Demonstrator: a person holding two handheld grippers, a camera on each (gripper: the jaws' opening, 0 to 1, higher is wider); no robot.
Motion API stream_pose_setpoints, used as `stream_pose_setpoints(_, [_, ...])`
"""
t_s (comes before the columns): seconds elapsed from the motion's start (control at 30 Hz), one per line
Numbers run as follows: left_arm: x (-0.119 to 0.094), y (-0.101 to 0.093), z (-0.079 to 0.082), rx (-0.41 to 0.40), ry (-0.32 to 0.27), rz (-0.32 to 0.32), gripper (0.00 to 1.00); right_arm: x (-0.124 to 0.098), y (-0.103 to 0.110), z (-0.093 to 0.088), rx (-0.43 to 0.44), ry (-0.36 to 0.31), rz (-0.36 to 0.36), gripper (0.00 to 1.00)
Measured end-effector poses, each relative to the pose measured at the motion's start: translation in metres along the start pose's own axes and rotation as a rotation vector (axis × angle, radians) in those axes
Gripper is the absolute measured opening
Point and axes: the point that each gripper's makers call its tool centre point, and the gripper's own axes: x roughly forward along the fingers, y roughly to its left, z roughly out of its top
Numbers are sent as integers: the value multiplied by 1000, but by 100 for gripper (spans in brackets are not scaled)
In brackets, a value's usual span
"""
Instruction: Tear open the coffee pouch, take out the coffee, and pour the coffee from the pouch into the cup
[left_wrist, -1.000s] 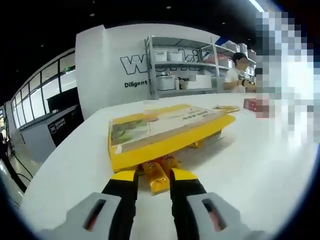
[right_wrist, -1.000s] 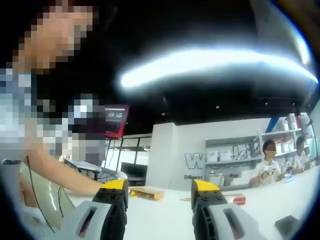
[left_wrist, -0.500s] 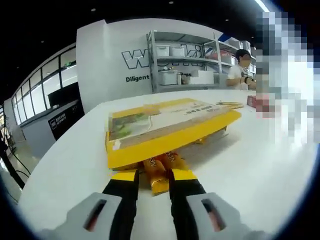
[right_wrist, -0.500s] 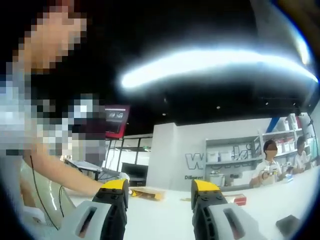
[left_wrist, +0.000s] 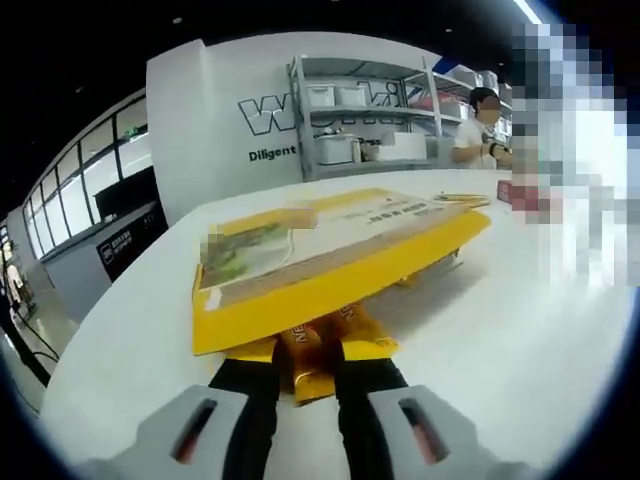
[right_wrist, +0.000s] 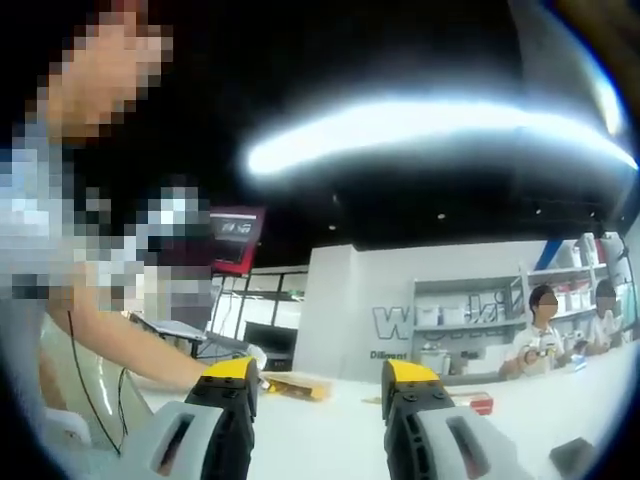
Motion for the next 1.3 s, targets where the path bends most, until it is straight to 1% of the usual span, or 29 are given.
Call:
stream_pose_setpoints(0.1, [2, 2, 0, -3, 6, 7, 20, 1, 1, -1, -1, 3, 3, 51])
stream_pose_setpoints(0.2, [1, 3, 0, -19, 3, 14, 16, 1, 1, 1, -6, -1, 2, 51])
stream_pose_setpoints(0.23, [0, 3, 0, -20, 3, 15, 11, 0, 0, 2, -7, -1, -1, 51])
stream_pose_setpoints(0.3, [-3, 3, 3, -22, -4, 22, 7, -2, -3, 1, -6, -2, -7, 50])
stream_pose_setpoints(0.37, [-6, -1, 4, 18, -8, 22, 6, -2, -5, 1, -5, -1, -11, 50])
stream_pose_setpoints(0.4, [-8, -3, 5, 25, -10, 20, 5, -2, -5, 0, -3, -2, -12, 50])
stream_pose_setpoints(0.47, [-11, -7, 4, 24, -3, 7, 4, -2, -6, -1, -1, -3, -14, 50])
stream_pose_setpoints(0.57, [-15, -14, 3, -23, -3, -37, 4, -2, -6, -3, 5, -3, -13, 50])
stream_pose_setpoints(0.77, [-22, -21, 1, -57, -3, -91, 3, -1, -4, -5, 13, -4, -7, 50])
stream_pose_setpoints(0.97, [-45, -28, -4, -94, -8, -157, 3, 2, -1, -7, 25, -8, 0, 50])
stream_pose_setpoints(1.03, [-59, -32, -3, -93, -15, -188, 3, 4, 1, -9, 35, -10, 4, 50])
stream_pose_setpoints(1.1, [-71, -35, 0, -97, -29, -224, 3, 6, 4, -11, 47, -12, 10, 50])
stream_pose_setpoints(1.17, [-88, -41, 6, -110, -52, -261, 3, 10, 9, -14, 61, -11, 21, 50])
stream_pose_setpoints(1.23, [-98, -40, 8, -107, -59, -276, 3, 13, 14, -16, 74, -14, 32, 50])
stream_pose_setpoints(1.3, [-116, -46, 6, -112, -75, -302, 3, 16, 19, -18, 81, -15, 44, 50])
